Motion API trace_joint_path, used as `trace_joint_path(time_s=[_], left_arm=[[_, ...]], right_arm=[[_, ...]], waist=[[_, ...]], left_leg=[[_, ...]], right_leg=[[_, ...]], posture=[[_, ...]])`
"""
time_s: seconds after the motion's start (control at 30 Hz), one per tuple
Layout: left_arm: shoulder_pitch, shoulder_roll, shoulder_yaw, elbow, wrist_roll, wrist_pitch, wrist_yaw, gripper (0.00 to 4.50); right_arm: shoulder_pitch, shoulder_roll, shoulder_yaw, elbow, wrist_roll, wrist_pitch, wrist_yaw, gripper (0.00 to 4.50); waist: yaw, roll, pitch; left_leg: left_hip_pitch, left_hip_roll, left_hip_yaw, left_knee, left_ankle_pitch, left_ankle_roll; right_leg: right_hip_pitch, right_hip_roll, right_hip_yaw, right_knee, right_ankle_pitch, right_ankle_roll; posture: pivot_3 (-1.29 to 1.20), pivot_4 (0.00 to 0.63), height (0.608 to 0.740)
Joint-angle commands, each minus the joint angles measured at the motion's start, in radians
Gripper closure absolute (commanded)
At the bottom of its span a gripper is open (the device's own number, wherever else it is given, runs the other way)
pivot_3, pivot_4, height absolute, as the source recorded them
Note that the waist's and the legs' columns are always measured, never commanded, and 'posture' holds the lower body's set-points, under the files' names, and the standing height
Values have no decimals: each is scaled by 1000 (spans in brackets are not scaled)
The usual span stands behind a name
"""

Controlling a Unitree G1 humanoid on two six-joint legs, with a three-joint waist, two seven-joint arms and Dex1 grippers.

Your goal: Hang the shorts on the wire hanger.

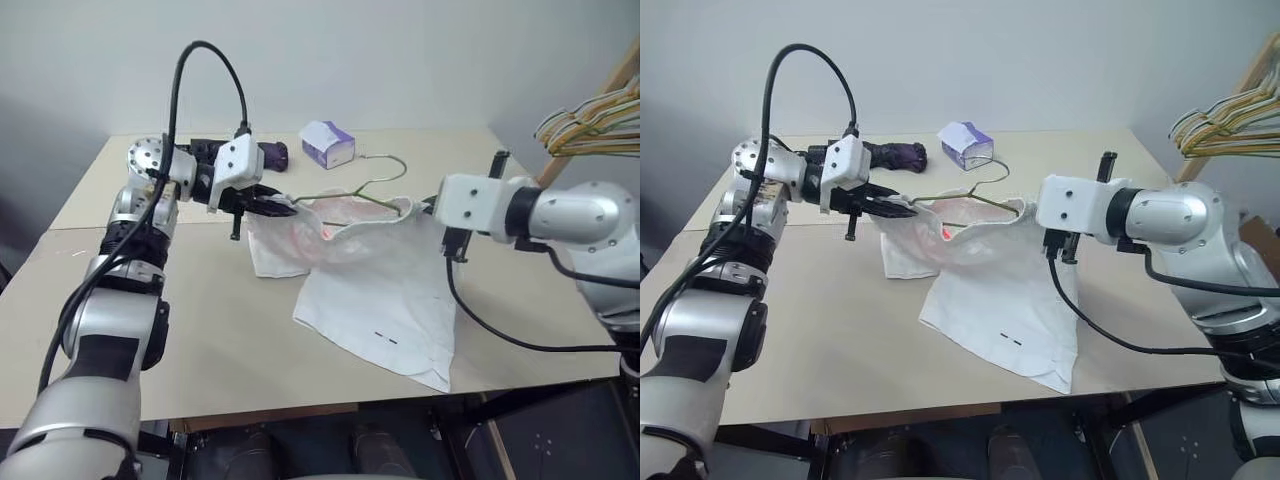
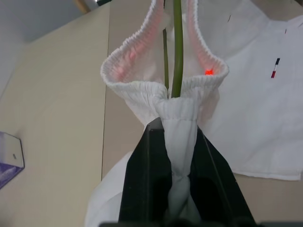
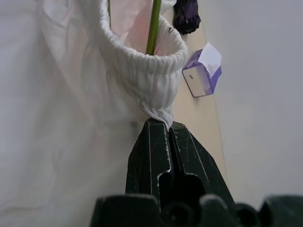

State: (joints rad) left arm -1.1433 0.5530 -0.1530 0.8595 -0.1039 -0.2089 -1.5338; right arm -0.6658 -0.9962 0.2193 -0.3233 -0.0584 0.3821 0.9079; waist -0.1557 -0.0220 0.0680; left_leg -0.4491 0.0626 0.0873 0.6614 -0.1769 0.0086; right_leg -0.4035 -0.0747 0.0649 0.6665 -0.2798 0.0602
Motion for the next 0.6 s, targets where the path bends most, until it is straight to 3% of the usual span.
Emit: trace_joint_path(time_s=[0.03, 0.2, 0.3, 0.4, 0.6], left_arm=[[-1, 6, 29, -47, -24, 2, -3, 4461], [16, 6, 31, -65, -24, 9, -1, 4461], [20, -4, 43, -62, -37, 4, -7, 4461], [32, 2, 49, -85, -61, 14, -49, 4461], [67, 31, 33, -135, -104, 26, -81, 4461]], right_arm=[[-29, 21, -9, 8, -58, -41, -28, 4492], [-11, 40, -36, 2, -51, -111, -6, 4492], [15, 27, -57, -9, 6, -138, 54, 3865], [20, 38, -55, 19, 4, -151, 63, 2822], [30, 76, -94, 96, 76, -146, 80, 2822]], waist=[[-2, 0, 0], [-4, 0, 0], [-4, 0, 0], [-3, 0, 0], [-4, 0, 0]], left_leg=[[0, 0, 0, 0, 0, 0], [0, 0, 0, 0, 0, 0], [0, 0, 0, 0, 0, 0], [0, 0, 0, 0, 0, 0], [1, 0, 0, 0, 0, 0]], right_leg=[[0, 0, 0, 0, 0, 0], [0, 0, 0, 0, 0, 0], [0, 0, 0, 0, 0, 0], [1, 0, 0, 0, 0, 0], [1, 0, 0, 0, 0, 0]], posture=[[-144, 0, 740], [-141, 0, 740], [-137, 0, 740], [-130, 0, 740], [-118, 0, 740]])
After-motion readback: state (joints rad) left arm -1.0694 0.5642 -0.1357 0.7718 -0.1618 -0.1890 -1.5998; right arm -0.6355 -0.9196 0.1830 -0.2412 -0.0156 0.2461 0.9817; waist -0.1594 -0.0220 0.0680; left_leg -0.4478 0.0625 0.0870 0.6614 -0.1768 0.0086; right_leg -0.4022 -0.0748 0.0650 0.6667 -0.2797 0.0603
